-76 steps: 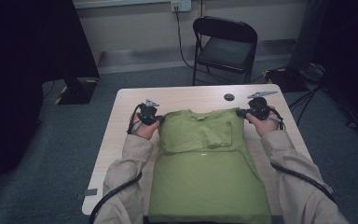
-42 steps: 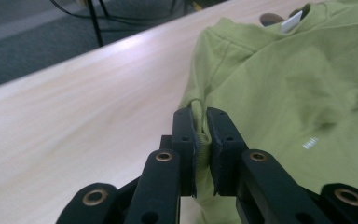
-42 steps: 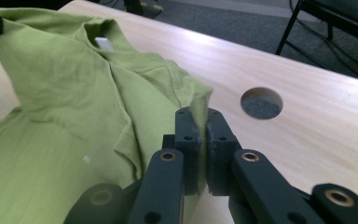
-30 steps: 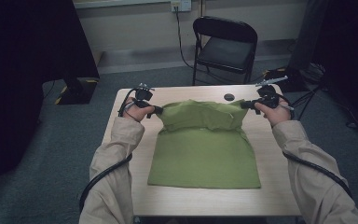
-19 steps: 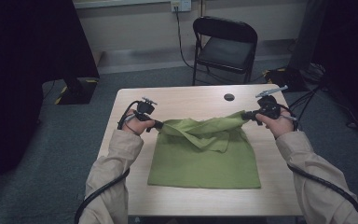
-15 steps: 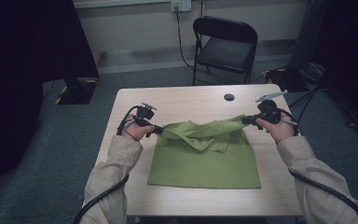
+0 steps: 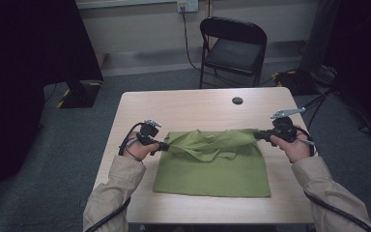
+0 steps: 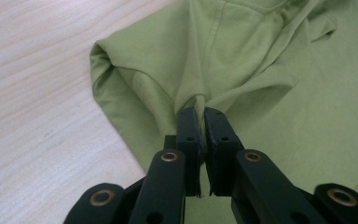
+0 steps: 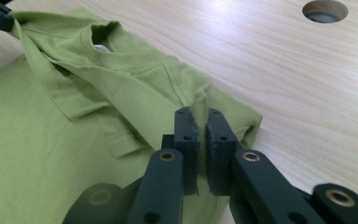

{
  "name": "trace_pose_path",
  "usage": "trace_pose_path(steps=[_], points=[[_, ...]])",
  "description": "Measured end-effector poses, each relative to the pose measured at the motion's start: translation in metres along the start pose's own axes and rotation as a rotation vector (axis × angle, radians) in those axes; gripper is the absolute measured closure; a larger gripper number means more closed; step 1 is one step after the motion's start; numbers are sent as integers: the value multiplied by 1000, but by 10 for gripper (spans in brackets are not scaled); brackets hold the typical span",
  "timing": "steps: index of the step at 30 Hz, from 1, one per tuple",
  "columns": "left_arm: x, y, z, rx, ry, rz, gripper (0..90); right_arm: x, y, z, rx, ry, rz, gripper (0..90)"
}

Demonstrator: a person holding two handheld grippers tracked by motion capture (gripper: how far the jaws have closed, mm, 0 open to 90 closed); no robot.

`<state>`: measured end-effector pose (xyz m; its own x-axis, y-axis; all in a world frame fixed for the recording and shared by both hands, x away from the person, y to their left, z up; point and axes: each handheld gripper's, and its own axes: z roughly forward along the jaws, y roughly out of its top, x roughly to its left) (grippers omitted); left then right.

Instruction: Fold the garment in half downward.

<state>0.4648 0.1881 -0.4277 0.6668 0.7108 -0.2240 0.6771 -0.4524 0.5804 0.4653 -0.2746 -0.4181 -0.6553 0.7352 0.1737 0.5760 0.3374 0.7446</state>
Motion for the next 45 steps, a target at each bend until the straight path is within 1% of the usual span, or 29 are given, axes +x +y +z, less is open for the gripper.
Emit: trace_pose_path(steps=[1, 2, 3, 4, 5, 7, 9, 10, 12, 15, 16, 17, 18, 19, 21, 25, 27, 29, 32, 35, 37, 39, 41, 43, 44, 45], points=[[0, 0, -1, -6, 1, 5, 864, 1, 0, -2, -10, -7, -2, 860], [-1, 0, -2, -15, 2, 3, 865, 1, -1, -4, -23, -3, 1, 862], [-1, 0, -4, -12, -4, 6, 865, 1, 0, -7, -25, 9, 5, 861], [-2, 0, -5, -14, -6, 10, 865, 2, 0, -9, -27, 3, 0, 861], [-3, 1, -6, -15, 1, 16, 865, 3, 0, -11, -29, 0, -8, 861], [-4, 0, -7, -2, -6, 22, 862, 6, -1, -16, -35, 11, -10, 858], [-5, -3, -7, 9, -7, 22, 855, 11, -3, -19, -31, 13, -34, 854], [-6, -5, -7, 19, -10, 21, 851, 14, -6, -21, -33, 17, -34, 852], [-7, -11, -4, 39, -21, 23, 846, 18, -14, -22, -25, 20, -32, 846], [-9, -21, 0, 64, -38, 16, 839, 23, -28, -19, -2, 8, -34, 844], [-10, -25, 2, 69, -41, 4, 833, 24, -33, -18, 4, 4, -22, 843], [-10, -28, 3, 84, -46, 3, 829, 24, -38, -17, 7, 2, -11, 842], [-10, -31, 5, 88, -47, 4, 829, 25, -43, -15, 11, 4, -2, 838], [-10, -33, 6, 90, -50, -5, 829, 25, -48, -14, 12, -1, 7, 835], [-10, -38, 8, 104, -54, 1, 831, 28, -56, -10, 23, -10, 6, 831], [-8, -45, 11, 105, -53, -3, 837, 31, -70, -7, 15, -30, 8, 814], [-8, -48, 12, 109, -56, -7, 836, 31, -75, -6, 13, -33, 12, 806], [-8, -51, 13, 113, -53, -5, 834, 31, -80, -6, 13, -26, 24, 793], [-8, -57, 15, 111, -53, -5, 826, 30, -86, -5, 15, -33, 27, 779], [-8, -61, 15, 88, -59, -9, 818, 31, -91, -6, 15, -26, 29, 755], [-8, -63, 14, 75, -58, -8, 799, 31, -93, -6, 18, -36, 26, 741], [-10, -64, 13, 68, -60, 5, 768, 30, -94, -6, 20, -40, 35, 697], [-10, -66, 13, 57, -58, 19, 739, 29, -95, -6, 28, -49, 27, 673], [-11, -68, 13, 37, -66, 31, 692, 29, -96, -6, 30, -48, 29, 620], [-11, -69, 13, 25, -72, 28, 669, 28, -96, -6, 36, -51, 26, 591], [-11, -71, 13, 13, -72, 32, 637, 28, -97, -6, 36, -54, 21, 543]])
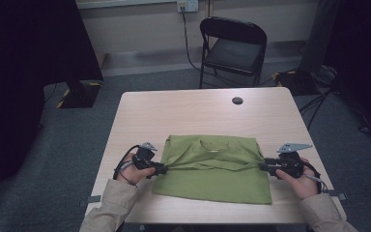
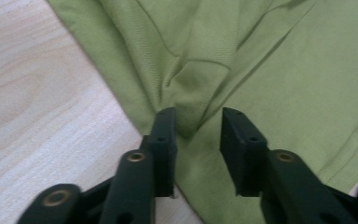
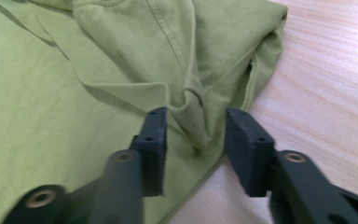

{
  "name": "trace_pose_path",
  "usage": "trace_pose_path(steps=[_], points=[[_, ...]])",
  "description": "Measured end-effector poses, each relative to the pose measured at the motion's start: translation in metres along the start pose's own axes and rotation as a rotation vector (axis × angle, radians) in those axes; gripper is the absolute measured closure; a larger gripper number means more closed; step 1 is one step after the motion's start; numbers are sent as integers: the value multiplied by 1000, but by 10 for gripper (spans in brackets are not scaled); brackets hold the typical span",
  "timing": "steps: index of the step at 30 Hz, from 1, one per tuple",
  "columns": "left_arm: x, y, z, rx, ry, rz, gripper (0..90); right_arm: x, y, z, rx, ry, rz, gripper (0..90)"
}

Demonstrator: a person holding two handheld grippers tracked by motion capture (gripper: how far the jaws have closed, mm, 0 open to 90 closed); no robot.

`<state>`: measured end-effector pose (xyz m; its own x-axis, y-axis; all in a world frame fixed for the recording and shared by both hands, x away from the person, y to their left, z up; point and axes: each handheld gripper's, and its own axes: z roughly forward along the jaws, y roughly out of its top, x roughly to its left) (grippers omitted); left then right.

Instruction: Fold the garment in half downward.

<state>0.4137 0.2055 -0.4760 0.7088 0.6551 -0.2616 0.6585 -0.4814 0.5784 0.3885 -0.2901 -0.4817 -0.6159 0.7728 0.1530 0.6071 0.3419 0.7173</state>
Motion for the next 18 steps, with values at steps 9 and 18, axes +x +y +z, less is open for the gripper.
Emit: trace_pose_path(steps=[9, 18], points=[[-1, -16, -2, -37, 94, 126, 234, -1, -7, 4, 47, -41, -34, 142], [-3, -40, 4, -151, 112, 208, 0, 1, -17, 5, 62, -96, -114, 0]])
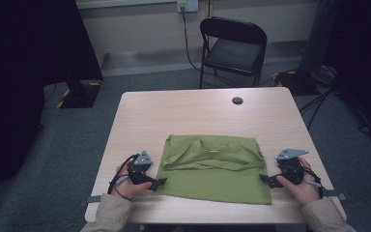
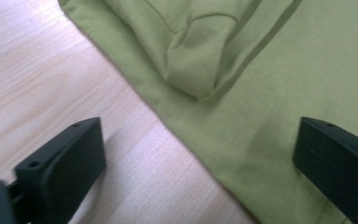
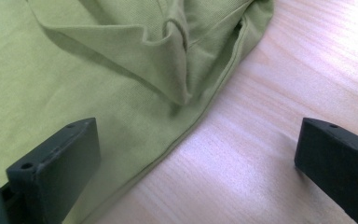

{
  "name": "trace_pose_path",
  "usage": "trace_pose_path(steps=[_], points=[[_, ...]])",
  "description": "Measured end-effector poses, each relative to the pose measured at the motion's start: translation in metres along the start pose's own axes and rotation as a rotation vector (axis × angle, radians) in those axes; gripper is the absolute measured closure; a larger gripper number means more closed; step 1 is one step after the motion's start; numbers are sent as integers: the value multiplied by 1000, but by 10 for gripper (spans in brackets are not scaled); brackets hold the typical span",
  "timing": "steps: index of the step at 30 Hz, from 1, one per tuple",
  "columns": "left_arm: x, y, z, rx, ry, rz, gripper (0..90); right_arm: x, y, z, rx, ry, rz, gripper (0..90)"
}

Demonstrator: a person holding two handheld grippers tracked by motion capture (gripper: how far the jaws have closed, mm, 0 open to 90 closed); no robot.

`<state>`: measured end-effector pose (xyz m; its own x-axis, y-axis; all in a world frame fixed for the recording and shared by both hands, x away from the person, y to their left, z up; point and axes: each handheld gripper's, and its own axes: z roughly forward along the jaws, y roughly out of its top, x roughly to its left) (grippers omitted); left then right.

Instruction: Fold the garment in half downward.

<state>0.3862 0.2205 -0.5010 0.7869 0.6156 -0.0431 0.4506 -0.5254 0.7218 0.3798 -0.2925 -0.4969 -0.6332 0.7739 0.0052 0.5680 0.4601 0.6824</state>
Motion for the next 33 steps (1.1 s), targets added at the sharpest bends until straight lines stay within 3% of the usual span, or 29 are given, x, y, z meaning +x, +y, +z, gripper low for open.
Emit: trace_pose_path(steps=[2, 9, 33], points=[[-2, -1, -1, 11, 21, 15, 1, 0, 0, 0, 0, -1, 0, 0], [-6, -3, -2, 10, 65, -23, 0, 0, -4, 0, -33, -7, 6, 0], [-10, -3, -2, 7, 105, -62, 0, -1, -4, 0, -35, 4, -8, 0]])
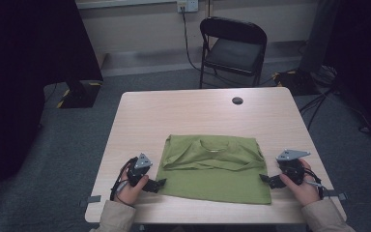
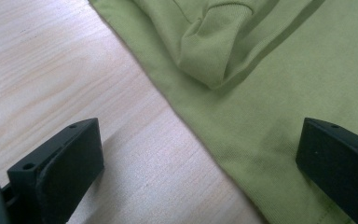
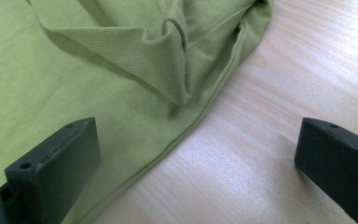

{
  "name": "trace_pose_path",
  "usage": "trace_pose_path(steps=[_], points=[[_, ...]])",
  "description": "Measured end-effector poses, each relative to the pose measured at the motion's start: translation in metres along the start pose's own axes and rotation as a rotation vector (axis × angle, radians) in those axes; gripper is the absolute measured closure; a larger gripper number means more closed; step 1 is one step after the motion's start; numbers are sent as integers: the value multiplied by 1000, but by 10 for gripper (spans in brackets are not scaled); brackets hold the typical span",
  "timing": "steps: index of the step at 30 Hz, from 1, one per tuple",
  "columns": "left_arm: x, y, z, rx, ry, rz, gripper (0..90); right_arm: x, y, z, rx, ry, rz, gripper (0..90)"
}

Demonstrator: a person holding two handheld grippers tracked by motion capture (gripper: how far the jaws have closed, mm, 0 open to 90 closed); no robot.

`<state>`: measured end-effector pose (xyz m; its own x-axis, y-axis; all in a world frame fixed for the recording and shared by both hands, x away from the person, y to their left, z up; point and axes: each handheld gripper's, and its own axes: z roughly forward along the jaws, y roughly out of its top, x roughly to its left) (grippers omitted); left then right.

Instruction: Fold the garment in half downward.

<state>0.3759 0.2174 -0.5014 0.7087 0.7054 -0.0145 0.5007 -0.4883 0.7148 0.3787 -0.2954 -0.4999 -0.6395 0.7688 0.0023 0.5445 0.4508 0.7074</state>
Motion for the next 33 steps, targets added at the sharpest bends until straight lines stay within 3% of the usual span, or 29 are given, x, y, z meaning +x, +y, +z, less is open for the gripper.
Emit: trace_pose_path(steps=[11, 15, 17, 21, 23, 24, 25, 28, 33], points=[[-3, -1, -1, 1, 20, -20, 0, -2, 1, 0, 2, 15, -13, 0], [-2, 0, -2, 2, 2, -35, 2, -2, 1, 0, -2, 18, -3, 0], [-1, 3, -4, 4, -16, -51, 26, -3, 2, -1, -4, 28, 25, 17], [0, 16, -9, -17, -32, -29, 22, -4, 10, -4, -18, 38, 22, 15], [0, 37, -13, -51, -66, -12, 19, -4, 23, -9, -59, 43, -11, 21], [0, 37, -13, -51, -66, -12, 23, -4, 23, -9, -59, 43, -11, 21], [-2, 52, -11, -69, -106, 6, 25, -3, 37, -10, -74, 60, -14, 10], [-4, 72, -3, -85, -163, 24, 26, 1, 54, -8, -86, 86, -38, 12], [-7, 96, 20, -72, -209, 40, 28, 9, 79, 7, -92, 130, -80, 21]])
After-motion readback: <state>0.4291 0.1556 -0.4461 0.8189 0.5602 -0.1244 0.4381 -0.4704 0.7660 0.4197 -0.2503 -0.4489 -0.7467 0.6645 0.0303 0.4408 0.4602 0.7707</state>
